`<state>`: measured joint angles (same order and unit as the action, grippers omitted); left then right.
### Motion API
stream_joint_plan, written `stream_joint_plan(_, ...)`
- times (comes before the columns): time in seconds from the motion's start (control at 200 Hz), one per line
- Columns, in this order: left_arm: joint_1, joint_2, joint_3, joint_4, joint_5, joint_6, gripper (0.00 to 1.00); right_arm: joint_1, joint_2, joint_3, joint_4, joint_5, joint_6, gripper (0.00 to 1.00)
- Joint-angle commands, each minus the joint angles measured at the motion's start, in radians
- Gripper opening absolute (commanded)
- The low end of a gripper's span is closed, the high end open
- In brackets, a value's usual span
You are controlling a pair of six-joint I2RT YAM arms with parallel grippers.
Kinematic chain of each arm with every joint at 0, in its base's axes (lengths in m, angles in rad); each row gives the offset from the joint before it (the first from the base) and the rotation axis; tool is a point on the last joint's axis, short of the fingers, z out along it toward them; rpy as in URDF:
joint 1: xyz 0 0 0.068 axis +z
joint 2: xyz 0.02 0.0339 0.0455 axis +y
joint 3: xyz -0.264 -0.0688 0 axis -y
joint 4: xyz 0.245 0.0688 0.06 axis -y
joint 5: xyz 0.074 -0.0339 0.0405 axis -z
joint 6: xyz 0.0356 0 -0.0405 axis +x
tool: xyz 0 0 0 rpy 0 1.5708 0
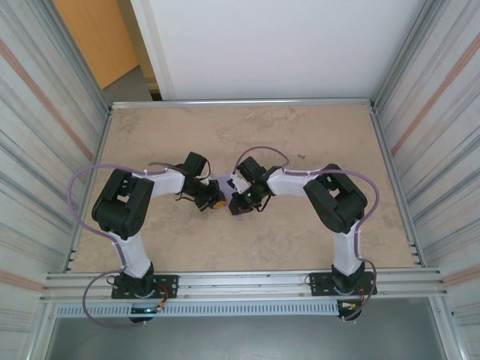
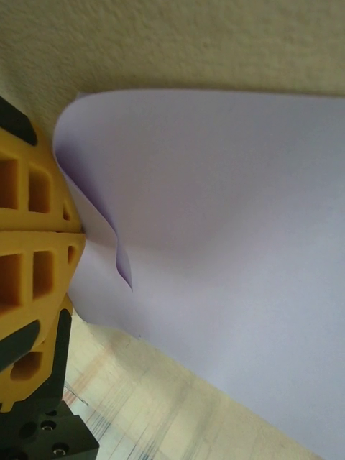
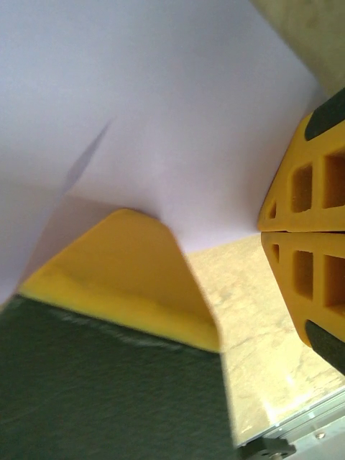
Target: Fold a paper plane with a square sheet of paper (pick it up from the middle)
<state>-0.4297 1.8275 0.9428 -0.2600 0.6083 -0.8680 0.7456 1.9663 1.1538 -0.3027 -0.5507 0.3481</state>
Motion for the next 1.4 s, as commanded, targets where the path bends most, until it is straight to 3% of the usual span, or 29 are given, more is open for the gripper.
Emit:
stream_joint_plan(0.0,0.000,0.078,-0.045,-0.087,-0.150,0.020,0.05,-0.002,-0.031,-0.067,-0.150,0.006,-0.038,0.09)
stream_joint_plan(0.331,0.002,0.081,-0.034,-0.085,-0.137,0.029,0.05,-0.020,-0.120,-0.174,-0.155,0.050,-0.022,0.09)
stream_joint_plan(0.571,0.001,0.066,-0.026,-0.083,-0.124,0.030,0.05,-0.025,-0.215,-0.166,-0.050,0.003,-0.001,0.11)
stream_joint_plan(0.867,-0.001,0.052,-0.013,-0.076,-0.105,0.025,0.05,-0.014,-0.102,-0.078,0.023,-0.005,0.040,0.11)
stream_joint_plan(1.133,-0.003,0.026,0.003,-0.046,-0.075,0.030,0.06,-0.013,-0.045,-0.068,-0.013,0.066,0.038,0.09)
stream_joint_plan(1.393,-0.002,-0.097,0.021,0.051,-0.054,0.176,0.07,-0.014,-0.024,-0.076,-0.063,0.119,0.039,0.08)
